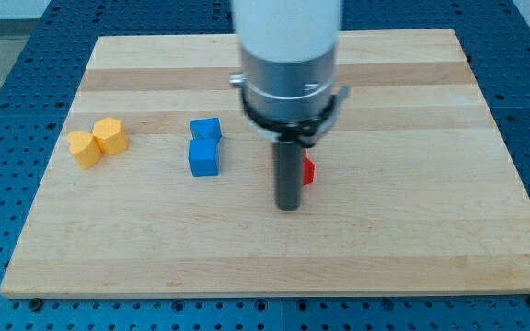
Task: Move red star on right side of blue cube
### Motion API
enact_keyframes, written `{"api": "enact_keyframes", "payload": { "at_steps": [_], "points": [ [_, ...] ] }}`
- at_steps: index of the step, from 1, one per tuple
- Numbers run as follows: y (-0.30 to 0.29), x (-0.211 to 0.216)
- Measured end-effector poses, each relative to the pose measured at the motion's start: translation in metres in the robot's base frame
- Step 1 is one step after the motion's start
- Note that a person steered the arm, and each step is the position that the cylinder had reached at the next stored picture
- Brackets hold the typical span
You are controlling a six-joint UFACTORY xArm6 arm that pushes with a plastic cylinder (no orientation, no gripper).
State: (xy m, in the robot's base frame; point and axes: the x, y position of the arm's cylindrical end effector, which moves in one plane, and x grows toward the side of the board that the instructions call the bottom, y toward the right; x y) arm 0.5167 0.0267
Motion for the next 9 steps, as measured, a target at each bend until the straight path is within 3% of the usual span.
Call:
{"api": "enact_keyframes", "payload": {
  "at_steps": [2,5,7,9],
  "points": [
    [0.056,-0.019],
    [-0.013,-0.027],
    [-0.007,-0.037],
    [-0.073,-0.037]
  ]
}}
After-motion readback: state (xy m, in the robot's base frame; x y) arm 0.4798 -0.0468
